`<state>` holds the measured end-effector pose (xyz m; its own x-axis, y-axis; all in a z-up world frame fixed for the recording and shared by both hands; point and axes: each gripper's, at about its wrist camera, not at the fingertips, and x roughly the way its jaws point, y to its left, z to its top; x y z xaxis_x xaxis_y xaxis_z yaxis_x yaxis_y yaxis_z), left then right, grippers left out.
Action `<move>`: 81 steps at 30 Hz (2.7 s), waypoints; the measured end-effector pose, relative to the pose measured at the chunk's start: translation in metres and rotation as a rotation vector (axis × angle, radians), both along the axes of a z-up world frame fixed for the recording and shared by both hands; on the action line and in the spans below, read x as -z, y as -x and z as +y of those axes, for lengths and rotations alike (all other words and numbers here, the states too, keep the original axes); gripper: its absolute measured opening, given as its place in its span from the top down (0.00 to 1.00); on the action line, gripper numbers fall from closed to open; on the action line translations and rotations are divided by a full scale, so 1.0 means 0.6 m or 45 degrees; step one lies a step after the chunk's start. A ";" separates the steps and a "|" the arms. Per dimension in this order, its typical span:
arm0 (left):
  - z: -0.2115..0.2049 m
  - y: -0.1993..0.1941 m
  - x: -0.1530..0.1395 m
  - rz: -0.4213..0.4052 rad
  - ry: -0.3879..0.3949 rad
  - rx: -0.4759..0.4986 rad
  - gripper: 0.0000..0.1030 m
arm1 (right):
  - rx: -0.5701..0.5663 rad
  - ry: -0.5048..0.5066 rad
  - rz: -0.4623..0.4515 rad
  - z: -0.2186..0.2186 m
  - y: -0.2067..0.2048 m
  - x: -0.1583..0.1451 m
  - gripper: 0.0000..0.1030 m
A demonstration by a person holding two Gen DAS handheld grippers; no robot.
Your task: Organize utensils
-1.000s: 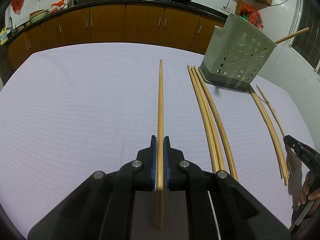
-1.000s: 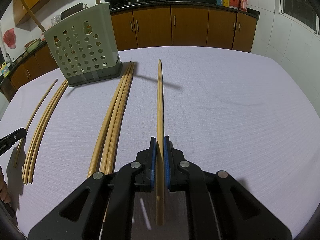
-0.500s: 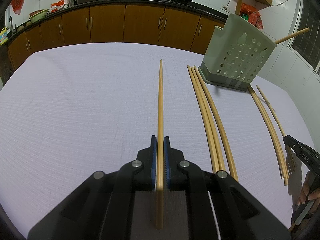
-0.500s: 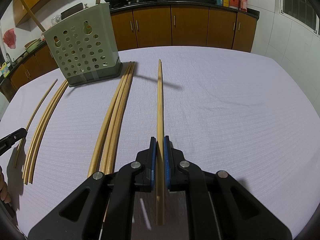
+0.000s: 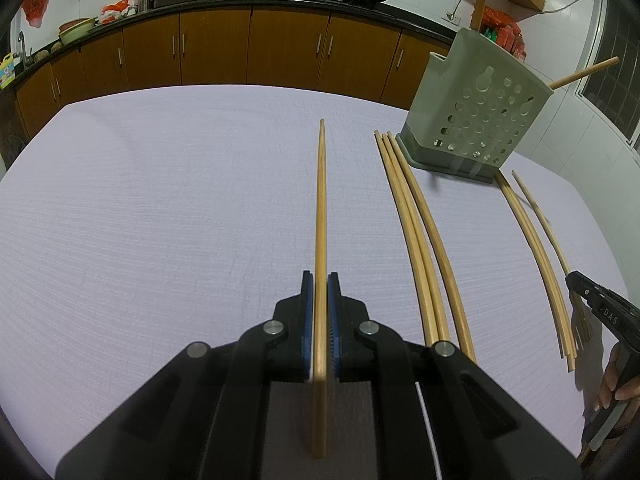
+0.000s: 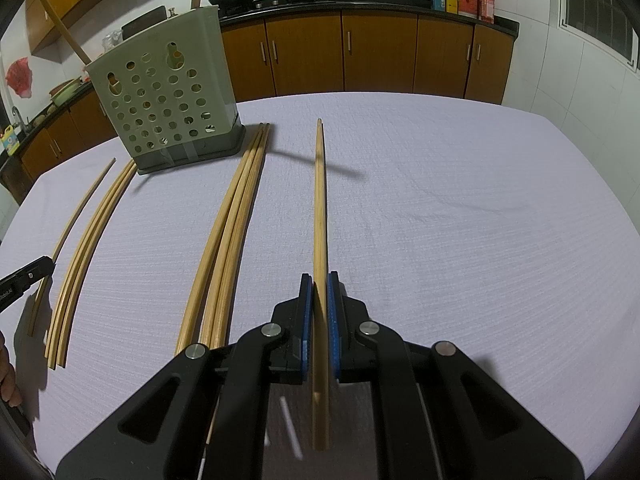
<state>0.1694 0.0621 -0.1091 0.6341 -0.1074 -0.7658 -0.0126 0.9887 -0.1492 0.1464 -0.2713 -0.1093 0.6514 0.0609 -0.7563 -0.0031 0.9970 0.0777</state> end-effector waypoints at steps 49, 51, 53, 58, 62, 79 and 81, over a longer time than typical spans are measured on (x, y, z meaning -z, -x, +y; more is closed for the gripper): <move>-0.010 0.035 -0.292 -0.518 -0.004 0.118 0.93 | -0.012 -0.061 -0.577 -0.006 0.033 -0.252 0.93; -0.015 0.043 -0.310 -0.540 0.016 0.145 0.93 | -0.027 -0.081 -0.613 -0.003 0.038 -0.272 0.93; -0.026 0.048 -0.334 -0.582 0.033 0.168 0.93 | -0.048 -0.123 -0.672 0.000 0.044 -0.299 0.93; -0.066 0.047 -0.405 -0.754 0.053 0.188 0.93 | -0.098 -0.225 -0.869 0.015 0.055 -0.374 0.93; -0.100 0.030 -0.469 -0.950 0.076 0.141 0.93 | -0.095 -0.248 -0.988 0.039 0.029 -0.400 0.93; -0.159 -0.125 -0.375 -0.910 0.085 0.087 0.87 | -0.133 -0.234 -0.744 0.080 -0.093 -0.304 0.91; -0.152 -0.123 -0.365 -0.898 0.085 0.079 0.77 | -0.128 -0.219 -0.749 0.078 -0.086 -0.307 0.75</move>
